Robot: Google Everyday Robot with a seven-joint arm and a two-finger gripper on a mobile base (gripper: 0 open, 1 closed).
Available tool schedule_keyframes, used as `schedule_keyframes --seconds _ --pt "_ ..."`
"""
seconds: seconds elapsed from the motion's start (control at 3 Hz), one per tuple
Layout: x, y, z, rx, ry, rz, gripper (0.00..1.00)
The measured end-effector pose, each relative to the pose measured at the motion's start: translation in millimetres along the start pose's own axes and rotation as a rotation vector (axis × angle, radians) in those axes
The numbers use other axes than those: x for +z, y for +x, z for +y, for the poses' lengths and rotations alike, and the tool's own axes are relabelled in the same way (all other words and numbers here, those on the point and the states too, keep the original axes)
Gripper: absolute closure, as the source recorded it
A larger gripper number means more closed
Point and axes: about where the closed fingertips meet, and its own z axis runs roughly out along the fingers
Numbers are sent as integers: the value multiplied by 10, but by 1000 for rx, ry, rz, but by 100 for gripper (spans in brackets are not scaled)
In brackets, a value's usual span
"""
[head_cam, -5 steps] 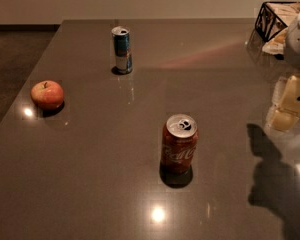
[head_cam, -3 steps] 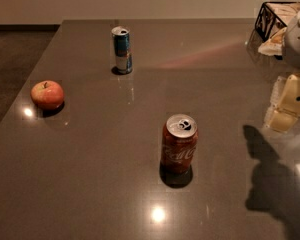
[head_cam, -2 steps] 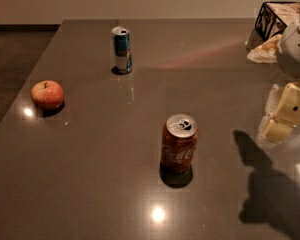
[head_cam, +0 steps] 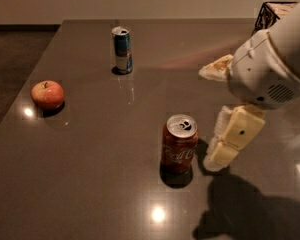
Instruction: Knock coke can over
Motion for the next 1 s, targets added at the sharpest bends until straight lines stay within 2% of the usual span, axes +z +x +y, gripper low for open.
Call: schedule_keyframes --seconds 0.33,1.0 --pt "242 -161 80 -25 -8 -25 0" --pt "567 -117 74 -30 -36 -24 0"
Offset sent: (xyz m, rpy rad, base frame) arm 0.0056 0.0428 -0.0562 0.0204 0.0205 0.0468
